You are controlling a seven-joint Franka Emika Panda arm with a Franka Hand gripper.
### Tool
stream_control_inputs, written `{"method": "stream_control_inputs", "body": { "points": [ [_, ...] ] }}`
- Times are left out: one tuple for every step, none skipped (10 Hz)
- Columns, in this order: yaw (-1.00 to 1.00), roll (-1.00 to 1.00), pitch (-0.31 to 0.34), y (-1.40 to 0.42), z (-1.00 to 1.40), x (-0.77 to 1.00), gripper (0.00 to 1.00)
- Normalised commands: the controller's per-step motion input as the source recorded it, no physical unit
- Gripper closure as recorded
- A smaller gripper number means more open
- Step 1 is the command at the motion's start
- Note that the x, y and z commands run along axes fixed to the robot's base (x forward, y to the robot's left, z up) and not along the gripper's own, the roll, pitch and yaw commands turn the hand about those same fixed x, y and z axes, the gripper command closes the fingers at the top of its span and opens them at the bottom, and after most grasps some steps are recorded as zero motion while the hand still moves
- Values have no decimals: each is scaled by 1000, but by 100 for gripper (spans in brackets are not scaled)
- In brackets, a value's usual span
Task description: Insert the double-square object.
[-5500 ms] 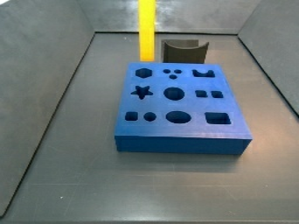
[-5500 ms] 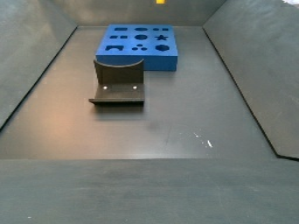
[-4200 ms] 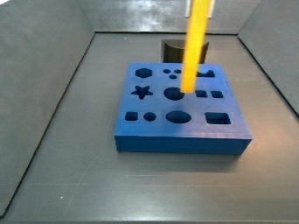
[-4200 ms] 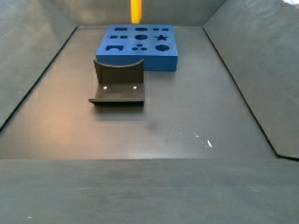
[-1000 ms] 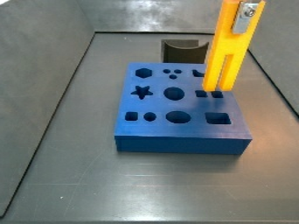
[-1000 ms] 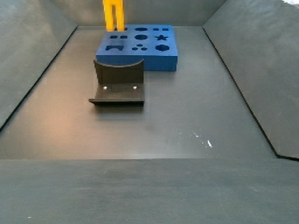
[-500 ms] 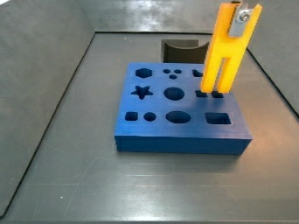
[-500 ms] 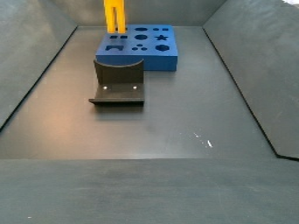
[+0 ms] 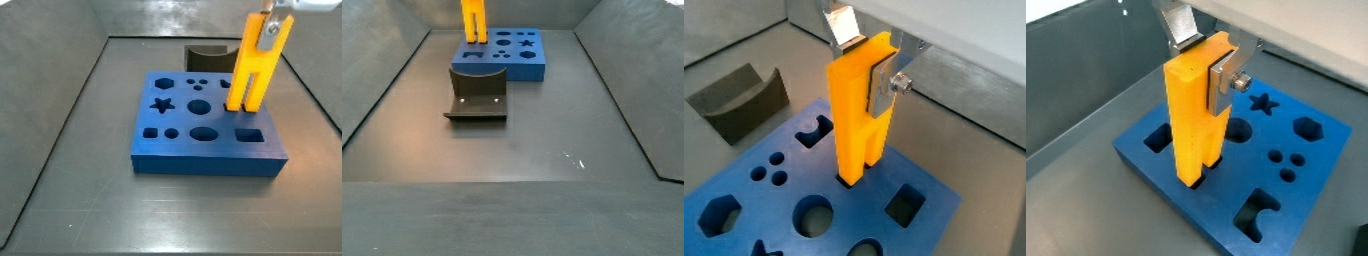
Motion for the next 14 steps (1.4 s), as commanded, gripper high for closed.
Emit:
{"method": "stream_control_inputs", "body": {
  "points": [
    [37,27,-43,51,-246,0,100],
    [14,24,-47,97,-243,0,100],
    [0,0,-29,209,-171,-183,100],
    [0,-19,-26,163,-100,-263,100],
    [77,0,-66,-26,-171,-129,100],
    [197,0,-90,-143,-211,0,100],
    [317,56,-90,-171,-220,149,100],
    [340,81,-80,-86,-217,206,100],
    [171,63,-69,0,-249,0,100],
    [34,56,-56,29,-240,-80,100],
    [0,20,-51,14,-229,-100,100],
    [-40,47,-39,0,-186,0,100],
    [-154,26,-10,0,-134,114,100],
    [-177,27,0,0,-111,163,100]
  ]
}}
